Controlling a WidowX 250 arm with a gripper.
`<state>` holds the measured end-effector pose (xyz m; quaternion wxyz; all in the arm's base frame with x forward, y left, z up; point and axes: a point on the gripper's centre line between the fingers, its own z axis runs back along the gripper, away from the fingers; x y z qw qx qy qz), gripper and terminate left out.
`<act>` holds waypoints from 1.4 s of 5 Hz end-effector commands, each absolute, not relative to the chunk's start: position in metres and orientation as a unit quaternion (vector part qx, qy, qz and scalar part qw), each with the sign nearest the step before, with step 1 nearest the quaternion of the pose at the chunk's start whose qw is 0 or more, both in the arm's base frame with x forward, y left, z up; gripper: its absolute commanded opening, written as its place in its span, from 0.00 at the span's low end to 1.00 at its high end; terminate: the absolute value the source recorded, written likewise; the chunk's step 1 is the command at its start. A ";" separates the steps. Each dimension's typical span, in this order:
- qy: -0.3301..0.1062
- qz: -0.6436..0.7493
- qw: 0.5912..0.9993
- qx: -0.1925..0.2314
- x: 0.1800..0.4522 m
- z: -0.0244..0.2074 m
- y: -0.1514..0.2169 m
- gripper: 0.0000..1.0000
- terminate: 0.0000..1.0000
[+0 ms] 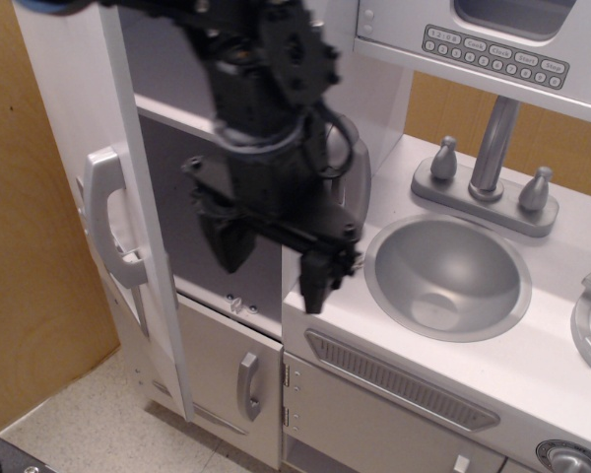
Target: Open fridge
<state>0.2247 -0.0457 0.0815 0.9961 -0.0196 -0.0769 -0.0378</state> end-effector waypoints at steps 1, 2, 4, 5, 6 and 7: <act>-0.154 0.023 0.987 0.046 0.270 0.101 -0.007 1.00 0.00; -0.162 0.074 0.982 0.058 0.283 0.108 0.025 1.00 0.00; -0.164 0.100 0.978 0.082 0.272 0.115 0.082 1.00 0.00; -0.120 0.069 0.988 0.071 0.255 0.109 0.112 1.00 0.00; -0.138 0.055 0.984 0.100 0.236 0.104 0.139 1.00 0.00; -0.139 0.044 0.984 0.102 0.221 0.106 0.166 1.00 0.00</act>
